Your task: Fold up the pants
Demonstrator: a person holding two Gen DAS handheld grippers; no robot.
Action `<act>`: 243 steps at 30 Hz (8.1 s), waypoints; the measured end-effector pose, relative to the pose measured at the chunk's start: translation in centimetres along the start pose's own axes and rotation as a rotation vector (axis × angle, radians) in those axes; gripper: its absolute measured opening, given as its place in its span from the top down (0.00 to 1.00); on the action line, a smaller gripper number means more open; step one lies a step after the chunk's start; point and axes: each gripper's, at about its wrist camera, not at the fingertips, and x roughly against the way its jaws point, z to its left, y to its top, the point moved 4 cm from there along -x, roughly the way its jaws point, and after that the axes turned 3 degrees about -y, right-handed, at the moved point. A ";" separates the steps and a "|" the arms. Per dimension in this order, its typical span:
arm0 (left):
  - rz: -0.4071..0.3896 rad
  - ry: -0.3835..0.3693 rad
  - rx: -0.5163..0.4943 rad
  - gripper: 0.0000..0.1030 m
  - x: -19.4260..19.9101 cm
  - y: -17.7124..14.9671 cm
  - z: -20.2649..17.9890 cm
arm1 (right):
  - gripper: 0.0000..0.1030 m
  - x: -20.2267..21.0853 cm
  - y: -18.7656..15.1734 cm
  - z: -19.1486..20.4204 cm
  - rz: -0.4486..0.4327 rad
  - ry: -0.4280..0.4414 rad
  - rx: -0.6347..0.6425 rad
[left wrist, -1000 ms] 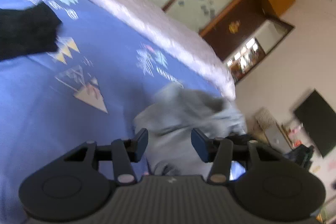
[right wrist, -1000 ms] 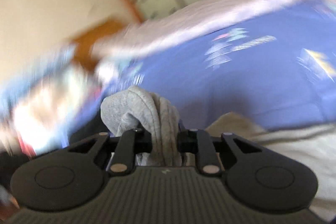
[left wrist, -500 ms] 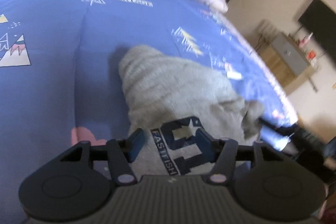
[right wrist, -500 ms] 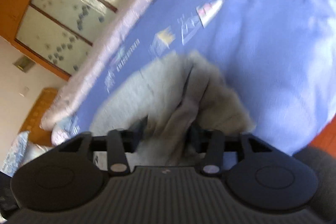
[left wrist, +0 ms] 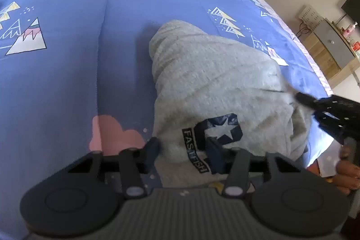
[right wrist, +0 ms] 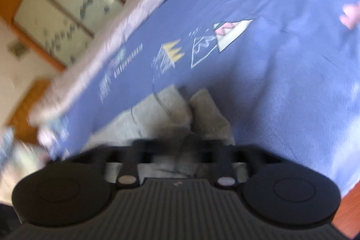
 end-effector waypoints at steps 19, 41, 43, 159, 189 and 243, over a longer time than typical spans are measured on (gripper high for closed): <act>-0.110 -0.101 -0.002 0.63 3.7 3.5 -0.5 | 0.55 9.2 -1.3 -1.1 -0.298 -0.134 0.094; -0.052 0.211 -0.203 0.20 -6.3 6.7 -3.5 | 0.67 -0.2 -2.7 -1.6 -0.029 -0.022 0.135; -0.065 0.187 -0.184 0.21 -4.6 6.4 -3.4 | 0.65 0.8 -2.4 -1.4 -0.022 0.002 0.100; -0.366 0.522 -0.092 0.00 -1.4 -1.4 4.0 | 0.23 -10.3 -12.8 13.9 -0.060 -0.073 0.666; -0.371 0.485 -0.074 0.00 11.4 -2.0 -3.5 | 0.00 4.0 -10.0 17.4 -0.234 -0.030 0.580; -0.232 0.583 -0.064 0.00 10.1 -3.3 -4.2 | 0.00 3.6 -8.6 14.4 -0.168 -0.005 0.439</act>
